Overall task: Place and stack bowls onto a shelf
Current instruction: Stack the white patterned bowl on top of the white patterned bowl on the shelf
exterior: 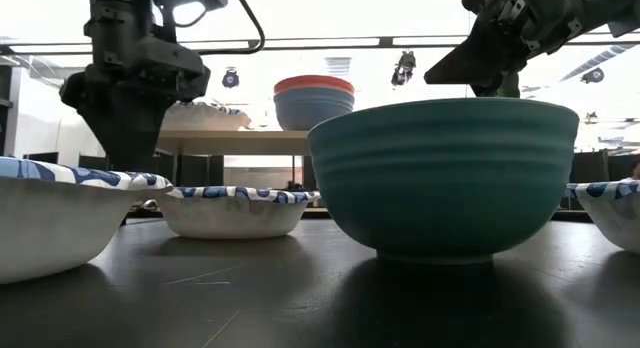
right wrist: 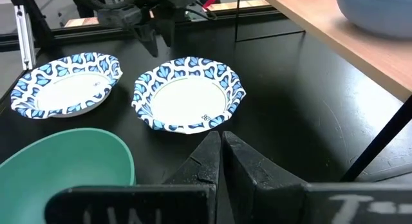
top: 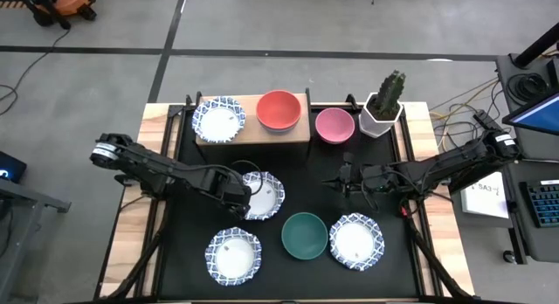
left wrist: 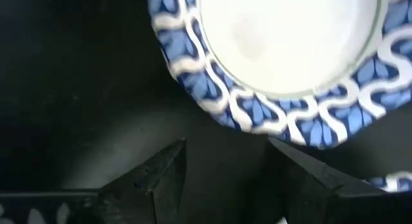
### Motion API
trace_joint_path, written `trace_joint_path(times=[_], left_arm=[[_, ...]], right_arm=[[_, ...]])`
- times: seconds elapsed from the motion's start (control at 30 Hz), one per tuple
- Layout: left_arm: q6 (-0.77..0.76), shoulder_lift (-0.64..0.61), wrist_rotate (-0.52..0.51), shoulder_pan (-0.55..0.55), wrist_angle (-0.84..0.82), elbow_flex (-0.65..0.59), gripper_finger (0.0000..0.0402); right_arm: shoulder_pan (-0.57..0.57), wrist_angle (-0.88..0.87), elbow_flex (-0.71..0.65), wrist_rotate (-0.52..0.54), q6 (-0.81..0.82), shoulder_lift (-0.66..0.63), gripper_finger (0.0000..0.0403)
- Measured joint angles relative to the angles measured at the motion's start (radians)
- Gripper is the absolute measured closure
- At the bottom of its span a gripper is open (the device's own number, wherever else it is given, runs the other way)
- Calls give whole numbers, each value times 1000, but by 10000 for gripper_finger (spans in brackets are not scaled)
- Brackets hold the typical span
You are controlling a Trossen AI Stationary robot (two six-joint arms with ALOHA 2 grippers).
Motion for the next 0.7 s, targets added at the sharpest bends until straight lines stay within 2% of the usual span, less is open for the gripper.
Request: trace_joint_path(times=[0.17, 0.33, 0.7], left_arm=[[18, 0, -51, 35, 8, 0, 201], [50, 2, -54, 56, 71, -12, 200], [14, 16, -149, 62, 110, -62, 200]], right_arm=[[0, 0, 0, 0, 2, 0, 394], [0, 0, 0, 0, -2, 0, 394], [0, -4, 0, 0, -4, 0, 394]])
